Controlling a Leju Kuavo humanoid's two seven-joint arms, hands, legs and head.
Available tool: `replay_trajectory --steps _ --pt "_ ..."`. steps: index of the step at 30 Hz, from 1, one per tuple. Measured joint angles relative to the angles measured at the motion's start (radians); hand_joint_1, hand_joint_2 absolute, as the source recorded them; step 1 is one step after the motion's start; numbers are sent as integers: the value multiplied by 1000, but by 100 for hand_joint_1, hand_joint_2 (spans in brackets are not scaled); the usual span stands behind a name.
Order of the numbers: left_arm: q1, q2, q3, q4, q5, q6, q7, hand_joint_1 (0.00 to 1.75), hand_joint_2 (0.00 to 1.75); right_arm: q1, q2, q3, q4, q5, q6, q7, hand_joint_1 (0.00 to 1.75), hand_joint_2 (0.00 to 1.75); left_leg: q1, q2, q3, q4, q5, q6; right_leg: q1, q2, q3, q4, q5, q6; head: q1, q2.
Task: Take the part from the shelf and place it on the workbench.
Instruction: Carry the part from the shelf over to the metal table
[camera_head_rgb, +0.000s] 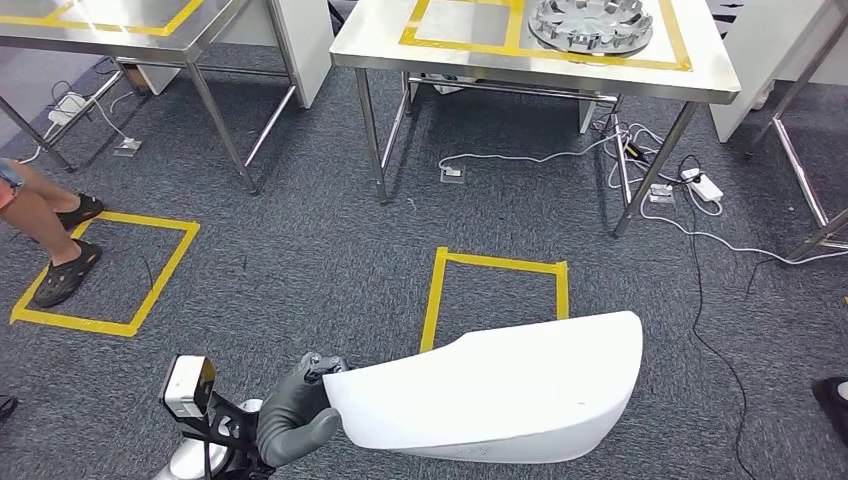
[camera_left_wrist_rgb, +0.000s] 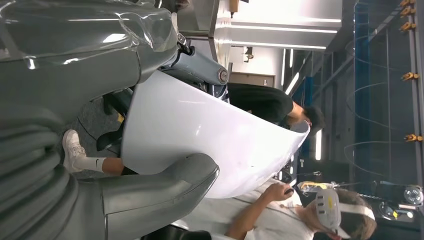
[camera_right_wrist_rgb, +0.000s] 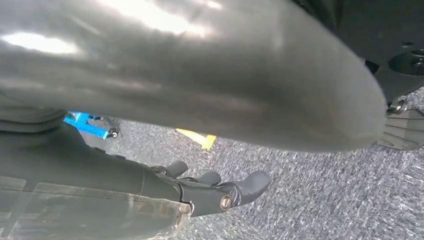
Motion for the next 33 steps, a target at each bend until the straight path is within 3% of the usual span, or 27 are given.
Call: replay_trajectory --steps 3,5,7,9,11,12,13,14,16,17,19,23,24,26,27,28,29,30,31,33 --pt "-20 0 -7 1 -3 23 11 175 175 -2 -3 5 -9 1 45 -24 0 0 -18 -14 94 -202 97 42 9 21 -5 0 8 3 2 0" --pt "-32 -2 -10 0 -1 27 17 175 175 -6 -9 6 -8 -1 59 -33 0 0 -24 -11 94 -214 103 48 7 21 -9 -3 14 13 2 0" --pt "-42 -6 -13 0 0 29 22 175 175 -10 -13 7 -4 -4 73 -43 0 0 -19 -5 99 -237 120 50 12 11 -19 8 9 19 4 0" --pt "-53 -10 -17 -1 0 29 28 175 175 -18 -15 8 5 -10 90 -57 0 0 -14 4 100 -258 137 50 15 -9 -58 86 -35 15 6 0" --pt "-61 -12 -22 -2 1 30 41 175 175 -27 -16 8 19 -14 106 -72 0 0 -16 13 93 -260 143 51 12 -20 -116 216 -93 14 6 0" --pt "-64 -11 -25 -1 2 31 48 175 175 -30 -14 8 27 -14 112 -79 0 0 -16 17 89 -260 145 49 8 -23 -133 261 -108 18 6 0" --pt "-68 -11 -29 -1 4 31 54 175 175 -33 -11 8 33 -12 114 -83 0 0 -15 20 87 -259 146 47 4 -25 -130 267 -107 27 6 0" --pt "-72 -11 -32 -1 6 32 59 175 175 -36 -6 9 39 -9 113 -85 0 0 -13 22 85 -256 147 45 -1 -28 -106 233 -92 39 6 0" --pt "-81 -12 -37 -2 10 32 65 175 175 -44 8 10 45 -7 101 -87 0 0 -9 26 78 -243 143 35 -10 -37 -26 97 -52 60 7 0" --pt "-84 -11 -39 -2 11 33 67 175 175 -48 16 10 46 -8 91 -87 0 0 -10 28 73 -232 138 27 -12 -38 4 44 -40 61 7 0" --pt "-89 -11 -43 -3 12 36 71 175 175 -57 36 11 49 -10 76 -86 0 0 -13 30 63 -218 131 14 -10 -36 23 7 -40 45 6 0" --pt "-94 -7 -49 -7 8 46 72 175 175 -66 69 13 57 -3 75 -86 0 0 -2 22 48 -185 110 -4 -10 -30 24 8 -39 10 3 0" --pt "-94 -5 -49 -8 6 49 71 175 175 -69 72 14 59 1 78 -86 0 0 0 17 28 -141 86 -9 -11 -29 26 7 -40 4 2 0" --pt "-93 0 -49 -10 2 51 68 175 175 -73 76 15 64 5 84 -86 0 0 1 10 -43 -3 27 -14 -7 -27 29 8 -44 -5 2 0" --pt "-91 2 -49 -11 1 51 67 175 175 -73 78 15 66 6 85 -87 0 0 1 10 -78 57 11 -14 -4 -26 31 8 -47 -9 2 0" --pt "-90 4 -49 -11 -1 52 67 175 175 -74 80 16 68 6 86 -88 0 0 1 10 -100 87 13 -11 -1 -24 34 8 -51 -12 2 0" --pt "-89 6 -49 -11 -3 52 66 175 175 -74 82 17 69 6 87 -89 0 0 0 9 -103 78 35 -6 2 -21 40 8 -55 -13 2 0" --pt "-89 7 -49 -11 -5 51 65 175 175 -75 84 17 70 6 87 -91 0 0 -2 7 -86 30 73 3 6 -19 48 7 -61 -15 2 0" --pt "-89 8 -49 -11 -7 51 65 175 175 -76 87 18 70 6 88 -93 0 0 -6 4 -57 -42 117 16 7 -17 54 6 -67 -15 2 0" --pt "-88 11 -48 -16 -9 51 64 175 175 -81 95 20 72 6 88 -95 0 0 -17 3 -3 -159 159 43 11 -13 68 3 -80 -11 5 0"
